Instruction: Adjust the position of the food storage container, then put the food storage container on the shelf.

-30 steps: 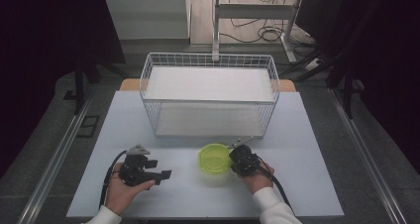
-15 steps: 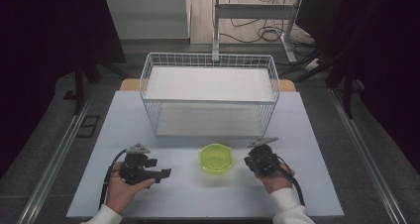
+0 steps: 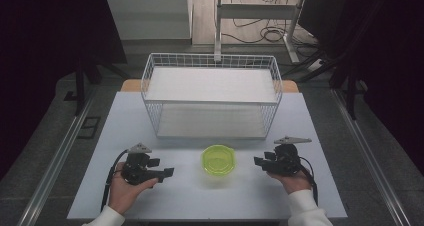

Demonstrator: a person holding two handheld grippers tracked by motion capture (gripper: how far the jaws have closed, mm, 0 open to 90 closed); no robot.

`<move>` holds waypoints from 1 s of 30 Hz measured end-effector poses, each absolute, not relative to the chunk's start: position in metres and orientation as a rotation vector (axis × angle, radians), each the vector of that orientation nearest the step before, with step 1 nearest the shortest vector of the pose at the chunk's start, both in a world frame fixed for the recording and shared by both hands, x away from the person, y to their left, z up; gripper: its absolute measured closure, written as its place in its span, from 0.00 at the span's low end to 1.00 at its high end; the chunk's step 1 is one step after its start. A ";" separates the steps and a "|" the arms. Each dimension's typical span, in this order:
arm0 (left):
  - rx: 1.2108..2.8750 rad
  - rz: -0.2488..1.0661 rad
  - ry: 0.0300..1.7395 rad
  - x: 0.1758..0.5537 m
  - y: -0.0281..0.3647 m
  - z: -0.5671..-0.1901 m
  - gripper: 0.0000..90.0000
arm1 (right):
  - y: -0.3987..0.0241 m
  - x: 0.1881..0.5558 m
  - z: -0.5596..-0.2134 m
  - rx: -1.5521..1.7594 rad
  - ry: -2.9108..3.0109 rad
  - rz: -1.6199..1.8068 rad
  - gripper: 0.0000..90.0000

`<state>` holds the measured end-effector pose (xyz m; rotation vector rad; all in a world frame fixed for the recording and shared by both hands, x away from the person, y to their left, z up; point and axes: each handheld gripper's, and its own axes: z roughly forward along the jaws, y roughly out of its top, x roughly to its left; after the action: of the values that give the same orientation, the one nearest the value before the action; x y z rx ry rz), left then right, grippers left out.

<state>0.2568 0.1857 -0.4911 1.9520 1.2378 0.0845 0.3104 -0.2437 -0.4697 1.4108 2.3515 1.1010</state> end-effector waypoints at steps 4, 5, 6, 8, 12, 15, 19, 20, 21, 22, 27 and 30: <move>1.914 0.052 1.235 0.258 0.185 -0.487 0.31 | -0.241 0.310 -0.469 1.412 2.354 1.197 0.36; 1.914 0.052 1.235 0.258 0.185 -0.487 0.31 | -0.241 0.309 -0.469 1.413 2.355 1.213 0.35; 1.896 0.042 1.225 0.259 0.184 -0.483 0.31 | -0.240 0.309 -0.469 1.413 2.355 1.237 0.33; 1.878 0.017 1.213 0.260 0.181 -0.480 0.30 | -0.238 0.308 -0.468 1.406 2.357 1.275 0.30; 1.867 -0.002 1.211 0.262 0.176 -0.478 0.30 | -0.236 0.310 -0.468 1.387 2.367 1.298 0.28; 1.846 -0.039 1.222 0.266 0.170 -0.478 0.31 | -0.232 0.312 -0.468 1.379 2.388 1.324 0.31; 1.828 -0.078 1.233 0.269 0.166 -0.480 0.32 | -0.227 0.317 -0.470 1.405 2.420 1.344 0.37; 1.827 -0.098 1.236 0.272 0.163 -0.481 0.32 | -0.226 0.318 -0.470 1.409 2.432 1.340 0.38; 1.827 -0.098 1.236 0.272 0.163 -0.481 0.32 | -0.226 0.318 -0.470 1.409 2.432 1.340 0.38; 1.821 -0.122 1.232 0.275 0.158 -0.481 0.32 | -0.222 0.319 -0.471 1.419 2.452 1.329 0.41; 1.781 -0.185 1.241 0.283 0.149 -0.482 0.35 | -0.215 0.322 -0.471 1.434 2.468 1.336 0.45; 1.743 -0.259 1.250 0.290 0.140 -0.483 0.37 | -0.209 0.324 -0.472 1.448 2.480 1.354 0.48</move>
<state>0.2904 0.1404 -0.4833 1.7434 1.2497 -0.2586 0.3242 -0.2091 -0.4723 1.4475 2.4805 1.3540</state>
